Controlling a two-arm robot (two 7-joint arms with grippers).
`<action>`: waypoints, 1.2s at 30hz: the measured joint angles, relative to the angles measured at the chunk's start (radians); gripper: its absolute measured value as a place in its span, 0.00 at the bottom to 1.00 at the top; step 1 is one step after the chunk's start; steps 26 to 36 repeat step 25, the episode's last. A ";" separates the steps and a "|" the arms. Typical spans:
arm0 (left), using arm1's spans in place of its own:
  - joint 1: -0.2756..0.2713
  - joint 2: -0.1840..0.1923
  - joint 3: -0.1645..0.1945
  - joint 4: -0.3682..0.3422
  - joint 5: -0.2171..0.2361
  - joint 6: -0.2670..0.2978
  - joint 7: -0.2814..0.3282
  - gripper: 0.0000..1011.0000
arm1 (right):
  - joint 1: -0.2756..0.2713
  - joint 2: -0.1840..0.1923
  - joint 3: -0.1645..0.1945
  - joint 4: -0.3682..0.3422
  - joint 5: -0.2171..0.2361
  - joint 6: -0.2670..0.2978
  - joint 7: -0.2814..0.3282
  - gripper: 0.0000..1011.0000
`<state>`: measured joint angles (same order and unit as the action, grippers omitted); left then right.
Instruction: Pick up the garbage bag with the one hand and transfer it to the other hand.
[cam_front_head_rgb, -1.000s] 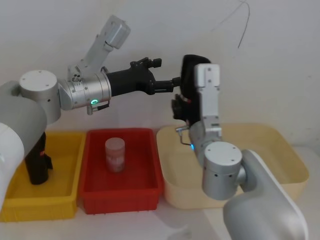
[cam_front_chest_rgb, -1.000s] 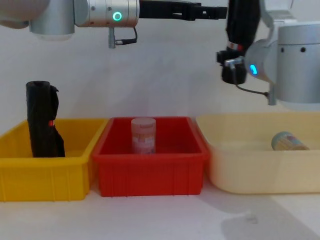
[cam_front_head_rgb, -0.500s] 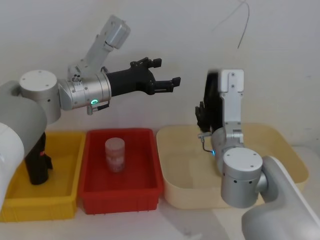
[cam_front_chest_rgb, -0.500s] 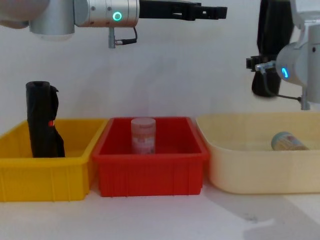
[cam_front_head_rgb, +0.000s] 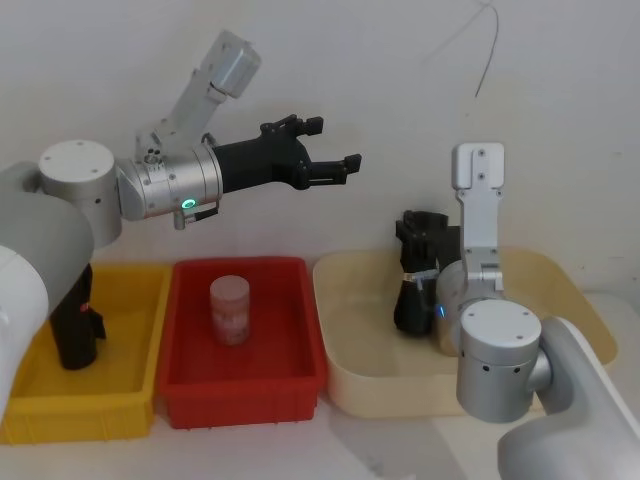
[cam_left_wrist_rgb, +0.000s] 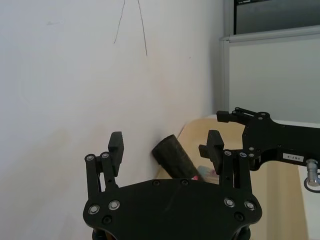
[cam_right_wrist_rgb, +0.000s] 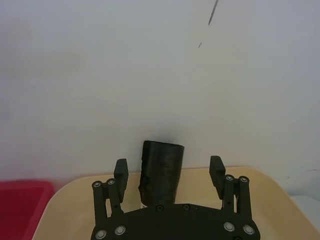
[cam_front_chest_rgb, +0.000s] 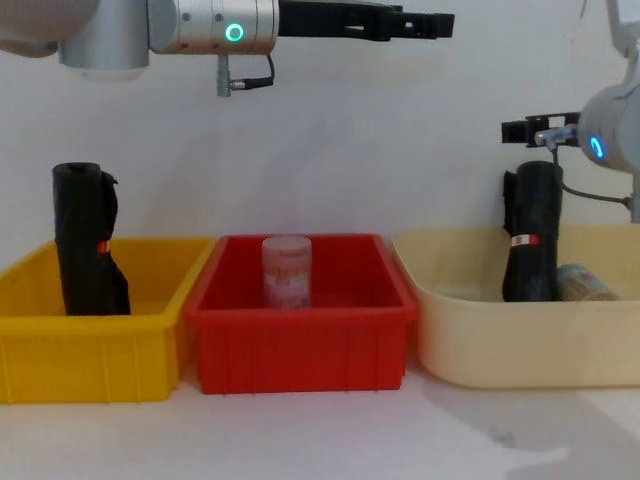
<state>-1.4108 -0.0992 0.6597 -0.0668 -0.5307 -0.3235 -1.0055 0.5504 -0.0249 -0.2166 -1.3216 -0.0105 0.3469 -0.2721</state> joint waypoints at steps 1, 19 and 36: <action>0.000 0.000 0.000 0.000 0.000 0.000 0.000 0.99 | -0.001 0.001 0.001 -0.003 0.000 0.002 0.000 0.99; 0.000 0.000 0.000 0.000 0.000 0.000 0.000 0.99 | -0.012 0.006 0.004 -0.019 -0.003 0.016 -0.003 0.99; 0.000 0.000 0.000 0.000 0.000 0.000 0.000 0.99 | -0.012 0.006 0.005 -0.021 -0.003 0.018 -0.003 0.99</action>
